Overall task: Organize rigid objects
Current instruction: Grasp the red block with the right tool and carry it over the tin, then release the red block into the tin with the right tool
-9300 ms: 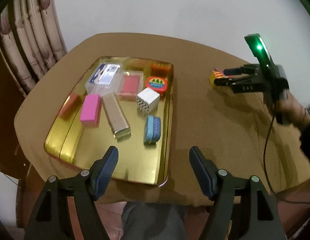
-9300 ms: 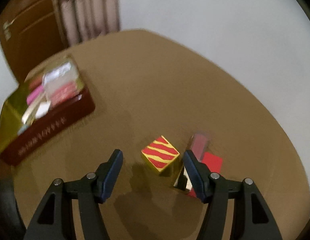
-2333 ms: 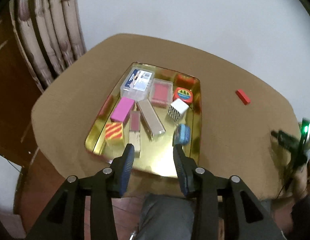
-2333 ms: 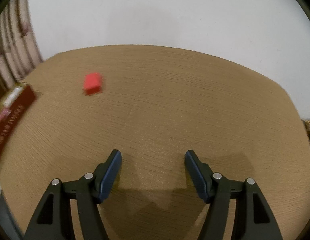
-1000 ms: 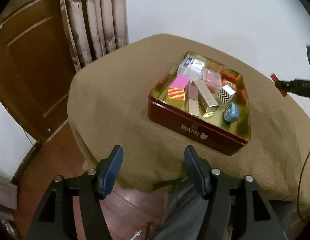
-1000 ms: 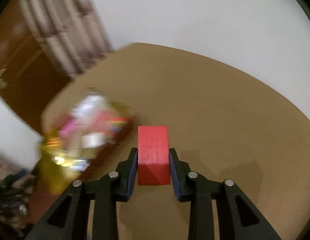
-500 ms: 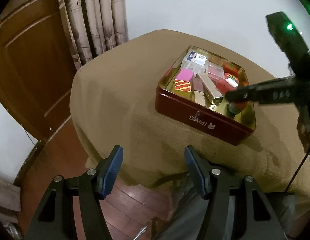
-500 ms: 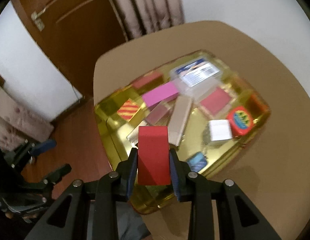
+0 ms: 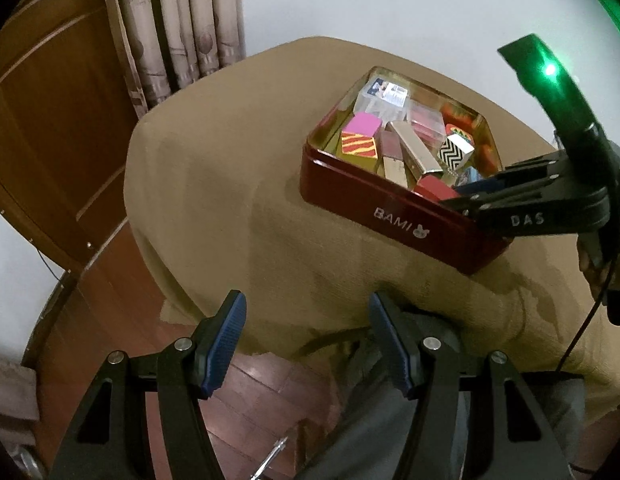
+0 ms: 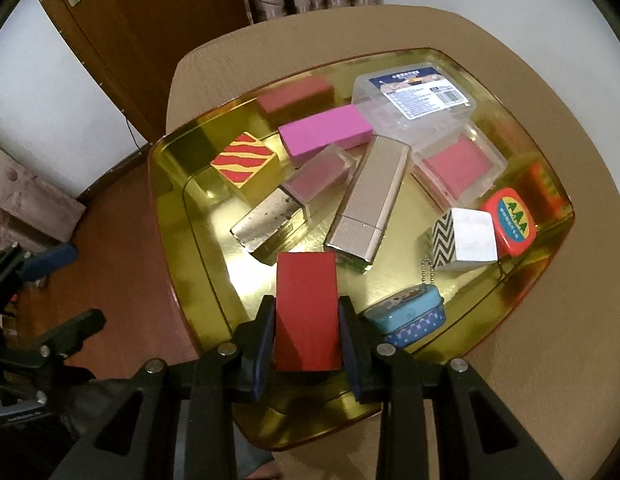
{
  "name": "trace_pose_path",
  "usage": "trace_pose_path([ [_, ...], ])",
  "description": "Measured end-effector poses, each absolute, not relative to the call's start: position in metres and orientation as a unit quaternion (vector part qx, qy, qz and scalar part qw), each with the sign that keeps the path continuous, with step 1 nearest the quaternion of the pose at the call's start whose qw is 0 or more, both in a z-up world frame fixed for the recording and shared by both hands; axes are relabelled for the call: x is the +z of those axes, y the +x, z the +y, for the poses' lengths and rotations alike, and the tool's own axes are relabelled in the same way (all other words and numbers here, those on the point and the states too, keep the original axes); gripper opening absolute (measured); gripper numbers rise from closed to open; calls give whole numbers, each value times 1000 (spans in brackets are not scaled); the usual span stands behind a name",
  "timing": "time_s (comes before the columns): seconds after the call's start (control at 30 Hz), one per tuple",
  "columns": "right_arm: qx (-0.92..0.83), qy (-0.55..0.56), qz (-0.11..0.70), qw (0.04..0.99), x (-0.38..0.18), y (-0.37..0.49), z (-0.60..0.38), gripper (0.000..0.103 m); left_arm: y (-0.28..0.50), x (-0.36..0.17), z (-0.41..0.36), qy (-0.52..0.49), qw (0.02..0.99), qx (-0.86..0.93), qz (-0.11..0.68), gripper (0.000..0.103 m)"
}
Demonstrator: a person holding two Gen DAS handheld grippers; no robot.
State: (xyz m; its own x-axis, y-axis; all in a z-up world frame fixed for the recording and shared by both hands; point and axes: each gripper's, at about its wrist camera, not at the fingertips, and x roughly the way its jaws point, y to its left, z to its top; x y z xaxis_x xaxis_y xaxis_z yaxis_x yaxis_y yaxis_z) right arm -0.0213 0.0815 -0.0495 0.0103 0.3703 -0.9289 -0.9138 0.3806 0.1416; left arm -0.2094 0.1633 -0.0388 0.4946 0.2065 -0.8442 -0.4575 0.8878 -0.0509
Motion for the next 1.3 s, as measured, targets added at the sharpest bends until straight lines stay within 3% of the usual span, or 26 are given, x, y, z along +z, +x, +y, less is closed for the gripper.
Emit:
trace_pose_path([
  [0.17, 487, -216, 493, 688, -27, -10, 64, 31, -209, -41, 163, -141, 851, 190, 468, 60],
  [0.27, 448, -259, 474, 713, -20, -4, 53, 34, -209, -43, 163, -144, 848, 186, 474, 60],
  [0.37, 487, -190, 509, 683, -13, 8, 40, 34, -209, -44, 165, -149, 846, 184, 478, 59],
  [0.5, 492, -222, 497, 680, -20, -5, 56, 34, -209, -43, 166, -149, 847, 186, 475, 60],
  [0.73, 508, -160, 534, 657, -29, 4, 66, 34, -207, -48, 168, -158, 839, 190, 485, 59],
  [0.93, 531, -83, 529, 657, -1, 22, 69, 35, -207, -49, 169, -159, 837, 190, 487, 59],
  [1.1, 433, -290, 462, 717, 14, -4, 58, 35, -208, -49, 169, -160, 838, 192, 485, 60],
  [1.3, 395, -365, 442, 718, 12, -20, 37, 35, -208, -52, 169, -170, 833, 185, 493, 59],
])
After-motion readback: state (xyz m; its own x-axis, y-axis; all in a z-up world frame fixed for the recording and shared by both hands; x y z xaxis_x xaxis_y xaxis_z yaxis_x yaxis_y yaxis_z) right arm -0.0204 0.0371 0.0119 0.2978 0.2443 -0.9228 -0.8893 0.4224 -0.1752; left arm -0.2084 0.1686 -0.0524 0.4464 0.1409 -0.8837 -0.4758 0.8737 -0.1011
